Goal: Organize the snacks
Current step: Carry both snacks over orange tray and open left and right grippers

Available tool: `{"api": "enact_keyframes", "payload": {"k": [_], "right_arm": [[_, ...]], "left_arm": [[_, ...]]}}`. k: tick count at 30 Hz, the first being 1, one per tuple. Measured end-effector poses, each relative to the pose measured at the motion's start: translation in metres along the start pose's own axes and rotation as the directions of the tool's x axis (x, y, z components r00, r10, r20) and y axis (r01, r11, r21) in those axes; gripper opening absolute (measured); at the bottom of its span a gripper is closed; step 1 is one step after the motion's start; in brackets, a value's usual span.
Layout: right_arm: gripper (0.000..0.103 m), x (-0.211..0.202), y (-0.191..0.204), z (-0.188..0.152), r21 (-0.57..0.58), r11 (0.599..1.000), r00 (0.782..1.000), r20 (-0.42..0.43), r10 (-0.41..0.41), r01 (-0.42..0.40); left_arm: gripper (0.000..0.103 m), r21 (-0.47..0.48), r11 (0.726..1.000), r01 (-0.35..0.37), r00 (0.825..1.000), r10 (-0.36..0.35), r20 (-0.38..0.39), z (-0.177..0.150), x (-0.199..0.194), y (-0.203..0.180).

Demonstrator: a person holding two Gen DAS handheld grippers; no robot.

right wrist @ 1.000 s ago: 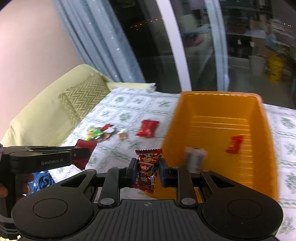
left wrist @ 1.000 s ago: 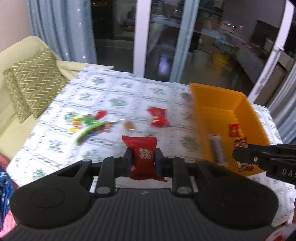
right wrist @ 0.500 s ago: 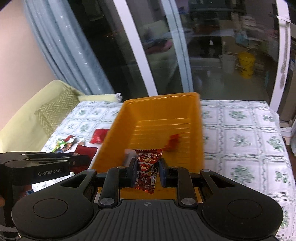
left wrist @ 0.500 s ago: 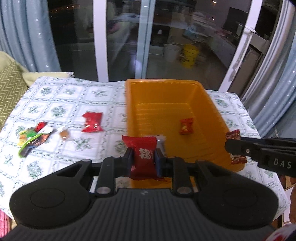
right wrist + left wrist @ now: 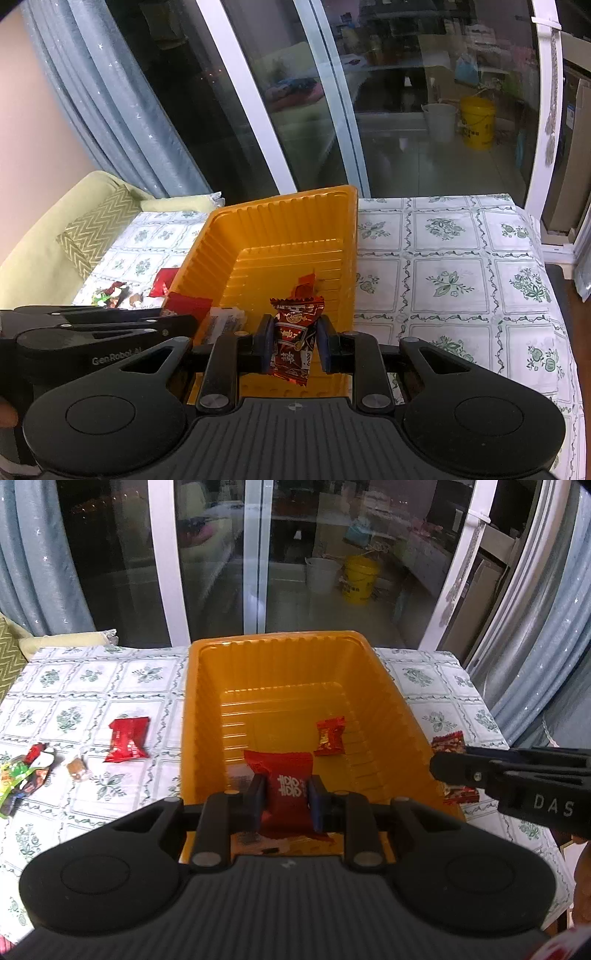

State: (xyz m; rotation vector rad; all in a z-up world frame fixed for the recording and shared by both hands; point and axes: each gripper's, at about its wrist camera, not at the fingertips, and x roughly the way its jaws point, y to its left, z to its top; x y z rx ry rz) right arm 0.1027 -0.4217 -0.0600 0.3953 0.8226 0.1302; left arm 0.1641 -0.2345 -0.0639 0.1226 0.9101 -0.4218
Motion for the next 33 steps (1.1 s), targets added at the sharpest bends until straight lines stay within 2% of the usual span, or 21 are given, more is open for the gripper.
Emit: {"api": "enact_keyframes", "payload": {"k": [16, 21, 33], "right_arm": [[0.025, 0.003, -0.007, 0.002, 0.009, 1.0, 1.0, -0.007, 0.004, -0.004], [0.025, 0.007, -0.007, 0.002, 0.005, 1.0, 1.0, -0.021, 0.012, -0.012], [0.025, 0.032, 0.007, 0.003, -0.051, 0.998, 0.997, -0.063, 0.033, -0.036]], "left_arm": [[0.025, 0.017, 1.0, 0.0, 1.0, 0.0, -0.003, 0.001, 0.01, -0.008], [0.025, -0.03, 0.999, -0.01, 1.0, 0.01, 0.0, -0.003, -0.001, 0.005], [0.025, -0.143, 0.985, -0.098, 0.995, 0.099, 0.003, -0.02, -0.028, 0.037]]}}
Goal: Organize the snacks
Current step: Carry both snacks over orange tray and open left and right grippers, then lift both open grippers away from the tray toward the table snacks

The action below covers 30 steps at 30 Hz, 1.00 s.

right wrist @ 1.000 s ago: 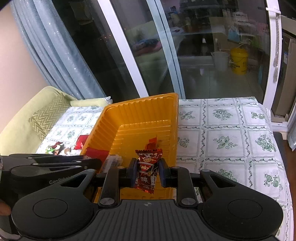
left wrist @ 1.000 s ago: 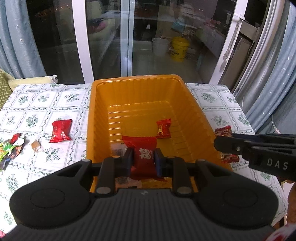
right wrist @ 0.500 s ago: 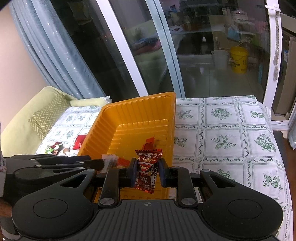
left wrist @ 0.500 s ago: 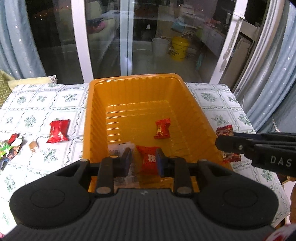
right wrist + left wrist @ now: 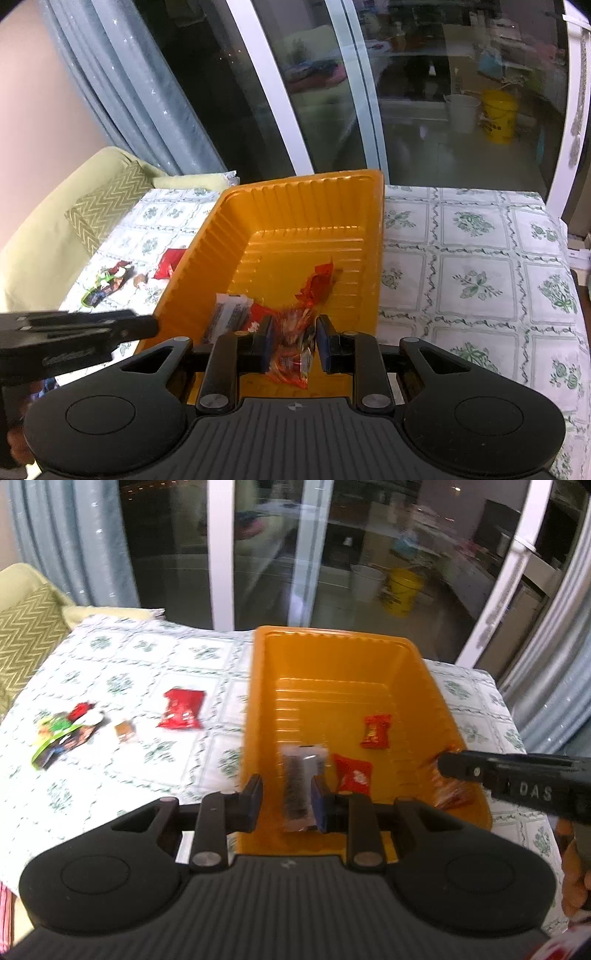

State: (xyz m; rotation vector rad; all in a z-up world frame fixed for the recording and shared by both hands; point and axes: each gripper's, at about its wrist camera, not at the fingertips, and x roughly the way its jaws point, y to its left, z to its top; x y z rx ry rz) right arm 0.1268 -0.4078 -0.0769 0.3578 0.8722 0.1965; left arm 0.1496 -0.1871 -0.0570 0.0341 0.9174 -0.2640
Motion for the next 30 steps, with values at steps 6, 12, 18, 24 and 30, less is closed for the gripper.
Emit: {"api": "enact_keyframes", "payload": {"k": [6, 12, 18, 24, 30], "right_arm": [[0.049, 0.006, -0.004, 0.003, 0.02, 1.0, 1.0, -0.026, -0.005, 0.005], [0.054, -0.005, 0.0, -0.003, 0.007, 1.0, 1.0, -0.024, 0.016, -0.016], [0.055, -0.009, 0.012, -0.012, -0.011, 0.998, 0.997, -0.052, 0.06, -0.061], [0.055, -0.003, 0.039, -0.017, -0.064, 0.99, 0.989, -0.081, 0.122, -0.127], [0.055, 0.006, 0.068, -0.018, -0.103, 0.981, 0.983, -0.095, 0.156, -0.166]], "left_arm": [[0.026, -0.07, 0.996, -0.054, 0.999, 0.054, -0.008, -0.013, -0.014, 0.023], [0.027, -0.114, 0.988, -0.1, 0.995, 0.098, -0.03, -0.028, -0.025, 0.039], [0.03, -0.144, 0.981, -0.132, 0.991, 0.128, -0.041, -0.041, -0.037, 0.047], [0.03, -0.175, 0.971, -0.162, 0.987, 0.158, -0.036, -0.051, -0.05, 0.058], [0.031, -0.211, 0.96, -0.186, 0.983, 0.179, -0.051, -0.063, -0.056, 0.084]]}}
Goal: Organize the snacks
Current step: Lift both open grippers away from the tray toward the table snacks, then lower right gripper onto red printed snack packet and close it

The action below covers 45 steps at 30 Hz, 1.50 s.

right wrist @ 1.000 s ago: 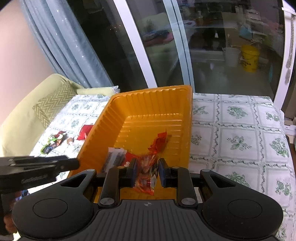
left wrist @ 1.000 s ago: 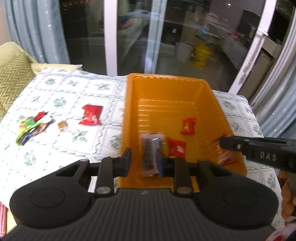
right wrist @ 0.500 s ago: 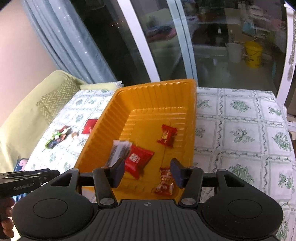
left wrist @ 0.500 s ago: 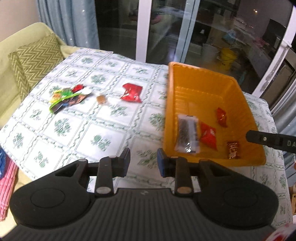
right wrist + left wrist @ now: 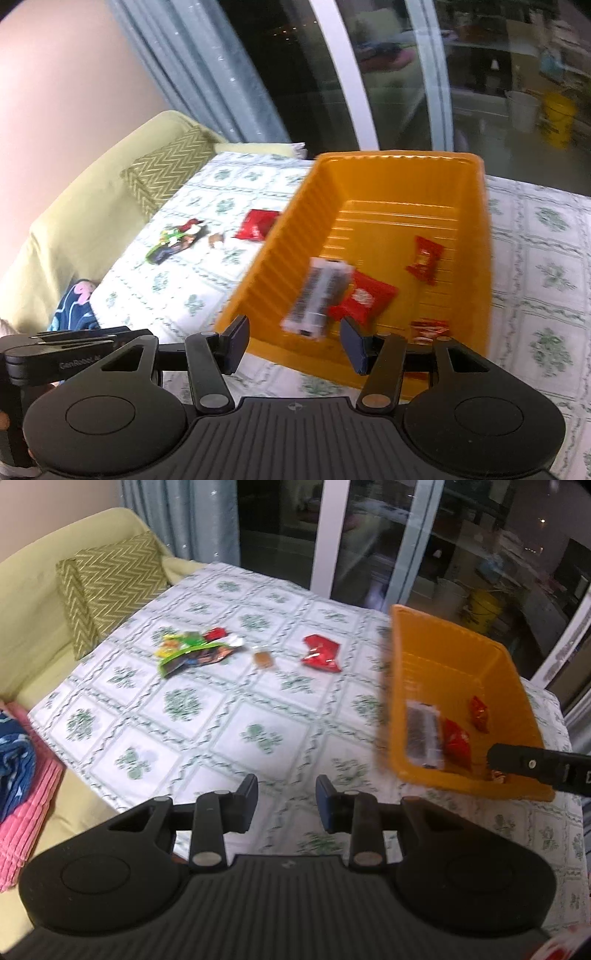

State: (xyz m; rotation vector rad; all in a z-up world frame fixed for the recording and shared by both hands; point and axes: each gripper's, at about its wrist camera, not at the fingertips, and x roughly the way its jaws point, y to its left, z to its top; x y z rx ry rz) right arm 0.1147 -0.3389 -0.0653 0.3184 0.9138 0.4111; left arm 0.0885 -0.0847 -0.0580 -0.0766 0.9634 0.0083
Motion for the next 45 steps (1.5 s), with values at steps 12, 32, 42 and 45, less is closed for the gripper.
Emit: {"api": "enact_keyframes", "payload": {"k": [12, 32, 42, 45], "right_arm": [[0.055, 0.036, 0.06, 0.012, -0.013, 1.0, 1.0, 0.004, -0.004, 0.004], [0.055, 0.104, 0.106, 0.045, 0.048, 0.994, 0.994, 0.018, -0.103, 0.102], [0.055, 0.146, 0.104, 0.071, 0.058, 0.984, 0.985, 0.024, -0.172, 0.171], [0.055, 0.157, 0.102, 0.078, 0.064, 0.981, 0.982, 0.022, -0.187, 0.185]], "left_arm": [[0.03, 0.017, 1.0, 0.008, 1.0, -0.008, 0.006, 0.027, 0.014, 0.07], [0.031, 0.077, 0.996, 0.038, 0.999, -0.041, 0.025, 0.081, 0.057, 0.141], [0.031, 0.075, 0.997, 0.036, 0.999, -0.037, 0.015, 0.107, 0.085, 0.165], [0.031, 0.079, 0.996, 0.037, 0.999, -0.037, 0.009, 0.113, 0.092, 0.17]]}}
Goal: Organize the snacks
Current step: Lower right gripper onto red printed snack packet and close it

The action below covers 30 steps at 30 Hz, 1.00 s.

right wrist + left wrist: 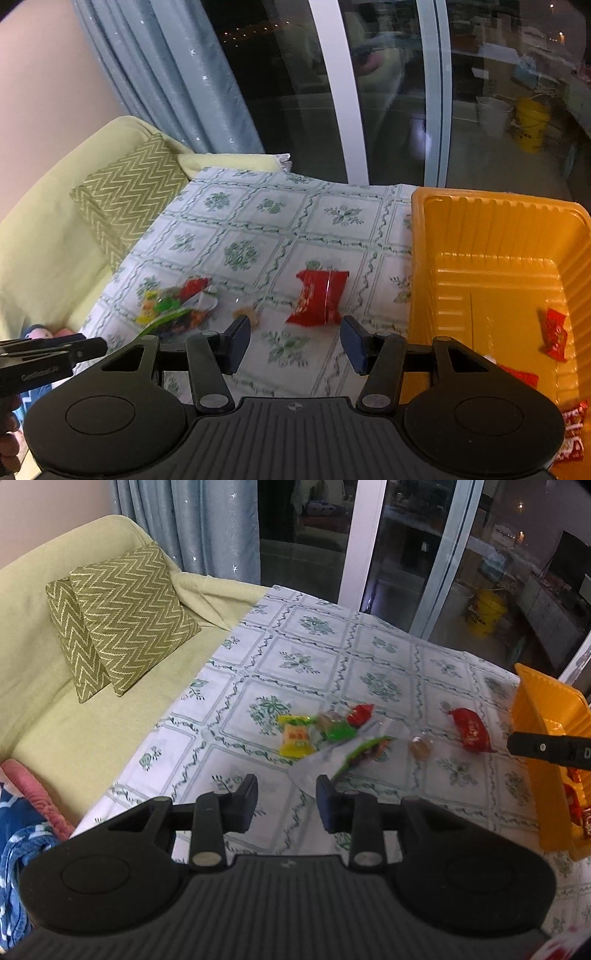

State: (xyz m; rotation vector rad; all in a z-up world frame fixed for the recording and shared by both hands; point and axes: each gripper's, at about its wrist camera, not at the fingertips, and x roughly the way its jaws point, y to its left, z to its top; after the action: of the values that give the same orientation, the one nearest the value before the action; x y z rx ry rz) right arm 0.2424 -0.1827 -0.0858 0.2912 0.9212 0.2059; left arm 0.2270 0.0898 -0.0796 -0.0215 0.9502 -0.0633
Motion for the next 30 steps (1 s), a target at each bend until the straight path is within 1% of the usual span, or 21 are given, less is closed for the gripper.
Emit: {"api": "enact_keyframes", "payload": {"k": [11, 19, 26, 27, 30], "right_arm": [[0.055, 0.039, 0.002, 0.014, 0.003, 0.998, 0.998, -0.029, -0.056, 0.056], [0.054, 0.063, -0.001, 0.019, -0.003, 0.994, 0.993, -0.057, -0.105, 0.105], [0.054, 0.074, 0.0, 0.023, -0.005, 0.993, 0.991, -0.062, -0.12, 0.12], [0.053, 0.075, 0.0, 0.023, -0.008, 0.992, 0.991, -0.061, -0.122, 0.122], [0.046, 0.079, 0.002, 0.024, -0.019, 0.992, 0.99, -0.067, -0.122, 0.121]], "left_arm": [[0.031, 0.013, 1.0, 0.012, 1.0, -0.012, -0.027, 0.015, 0.022, 0.015], [0.031, 0.024, 0.999, 0.026, 0.999, -0.025, -0.031, 0.024, 0.033, 0.02], [0.031, 0.028, 0.999, 0.033, 0.999, -0.032, -0.038, 0.026, 0.04, 0.023], [0.031, 0.027, 0.999, 0.034, 0.999, -0.033, -0.039, 0.026, 0.041, 0.023], [0.031, 0.03, 0.999, 0.037, 0.999, -0.036, -0.041, 0.026, 0.042, 0.023]]}}
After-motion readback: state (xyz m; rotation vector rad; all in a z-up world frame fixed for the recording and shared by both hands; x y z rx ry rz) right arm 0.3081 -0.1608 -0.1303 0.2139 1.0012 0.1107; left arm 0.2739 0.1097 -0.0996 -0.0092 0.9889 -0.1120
